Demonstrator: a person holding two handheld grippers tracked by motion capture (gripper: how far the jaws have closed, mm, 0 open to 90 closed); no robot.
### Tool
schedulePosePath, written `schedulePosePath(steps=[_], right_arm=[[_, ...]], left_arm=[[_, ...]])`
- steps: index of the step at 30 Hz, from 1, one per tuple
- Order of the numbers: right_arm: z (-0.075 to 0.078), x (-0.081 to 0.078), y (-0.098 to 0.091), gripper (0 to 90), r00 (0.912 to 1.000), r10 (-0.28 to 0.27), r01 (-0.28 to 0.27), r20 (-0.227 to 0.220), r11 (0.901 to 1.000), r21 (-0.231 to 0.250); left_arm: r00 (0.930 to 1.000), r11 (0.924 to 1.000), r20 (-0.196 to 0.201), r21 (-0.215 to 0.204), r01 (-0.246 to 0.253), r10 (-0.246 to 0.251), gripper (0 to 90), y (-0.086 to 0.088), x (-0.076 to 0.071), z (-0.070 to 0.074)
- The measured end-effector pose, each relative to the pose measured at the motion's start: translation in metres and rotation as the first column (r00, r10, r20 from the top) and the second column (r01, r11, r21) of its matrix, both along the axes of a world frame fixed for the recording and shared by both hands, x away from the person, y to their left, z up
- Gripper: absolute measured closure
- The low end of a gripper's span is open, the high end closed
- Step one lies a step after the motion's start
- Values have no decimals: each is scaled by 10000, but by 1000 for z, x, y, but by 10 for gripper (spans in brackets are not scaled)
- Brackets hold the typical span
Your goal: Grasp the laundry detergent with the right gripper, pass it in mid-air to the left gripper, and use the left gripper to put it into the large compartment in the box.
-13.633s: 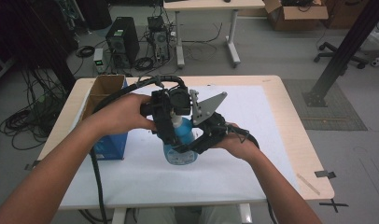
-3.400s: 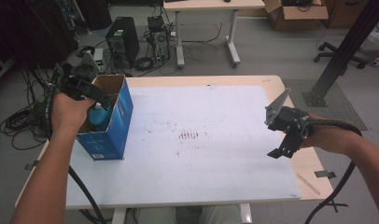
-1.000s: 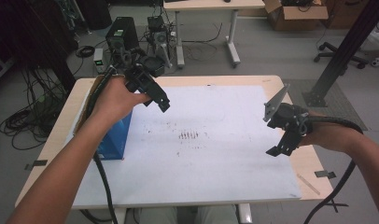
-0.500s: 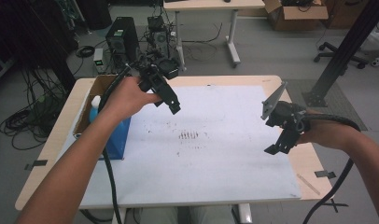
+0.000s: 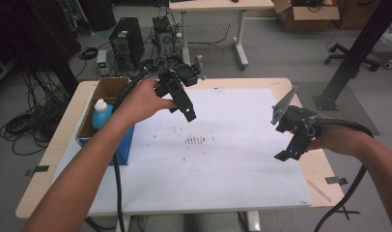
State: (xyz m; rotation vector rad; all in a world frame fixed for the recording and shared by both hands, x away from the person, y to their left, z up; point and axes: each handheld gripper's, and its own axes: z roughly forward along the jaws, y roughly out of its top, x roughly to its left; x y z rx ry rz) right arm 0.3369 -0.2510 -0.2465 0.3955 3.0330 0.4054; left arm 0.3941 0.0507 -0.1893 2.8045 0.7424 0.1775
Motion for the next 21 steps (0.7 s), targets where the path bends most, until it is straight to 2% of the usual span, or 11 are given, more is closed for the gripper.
schedulePosePath(steps=[21], right_arm=[[0, -1, 2, 80, 10000, 22, -22, 5, 10000, 77]], left_arm=[[9998, 9998, -46, -30, 184, -184, 100, -4, 0, -2]])
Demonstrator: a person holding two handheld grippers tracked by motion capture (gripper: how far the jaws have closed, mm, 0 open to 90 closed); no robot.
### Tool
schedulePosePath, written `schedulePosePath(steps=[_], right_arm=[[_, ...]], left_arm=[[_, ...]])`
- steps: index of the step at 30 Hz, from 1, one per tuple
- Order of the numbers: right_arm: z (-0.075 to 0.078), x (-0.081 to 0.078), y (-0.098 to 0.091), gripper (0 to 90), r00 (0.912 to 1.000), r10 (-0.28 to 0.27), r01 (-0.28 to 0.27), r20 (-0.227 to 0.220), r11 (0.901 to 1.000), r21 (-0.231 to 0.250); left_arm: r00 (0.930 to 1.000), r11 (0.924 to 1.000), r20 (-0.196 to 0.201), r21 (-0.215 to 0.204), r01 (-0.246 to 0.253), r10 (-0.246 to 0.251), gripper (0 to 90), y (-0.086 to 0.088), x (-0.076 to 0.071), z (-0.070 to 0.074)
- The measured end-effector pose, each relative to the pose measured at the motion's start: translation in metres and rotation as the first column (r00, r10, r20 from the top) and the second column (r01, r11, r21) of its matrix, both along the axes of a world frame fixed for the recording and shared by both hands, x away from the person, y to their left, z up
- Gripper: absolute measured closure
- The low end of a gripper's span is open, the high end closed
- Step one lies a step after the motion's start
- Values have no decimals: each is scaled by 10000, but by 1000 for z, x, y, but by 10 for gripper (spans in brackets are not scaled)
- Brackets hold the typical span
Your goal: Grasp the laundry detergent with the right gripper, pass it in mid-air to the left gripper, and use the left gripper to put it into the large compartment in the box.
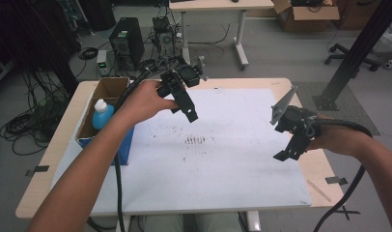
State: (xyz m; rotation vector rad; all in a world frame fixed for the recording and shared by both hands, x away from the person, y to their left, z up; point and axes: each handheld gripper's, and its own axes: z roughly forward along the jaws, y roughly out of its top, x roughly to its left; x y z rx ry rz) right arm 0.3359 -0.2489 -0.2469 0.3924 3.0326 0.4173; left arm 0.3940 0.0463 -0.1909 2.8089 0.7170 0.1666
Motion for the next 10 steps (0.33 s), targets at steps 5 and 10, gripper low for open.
schedulePosePath(steps=[5, 10], right_arm=[[-1, -1, -1, 80, 10000, -8, 8, -32, 10000, -22], [-2, 0, -3, 79, 10000, -24, 24, -37, 10000, -12]], left_arm=[[10000, 10000, -2, 20, 21, -21, 100, -1, 0, 0], [10000, 10000, -34, -1, 10, -10, 99, -1, 0, -1]])
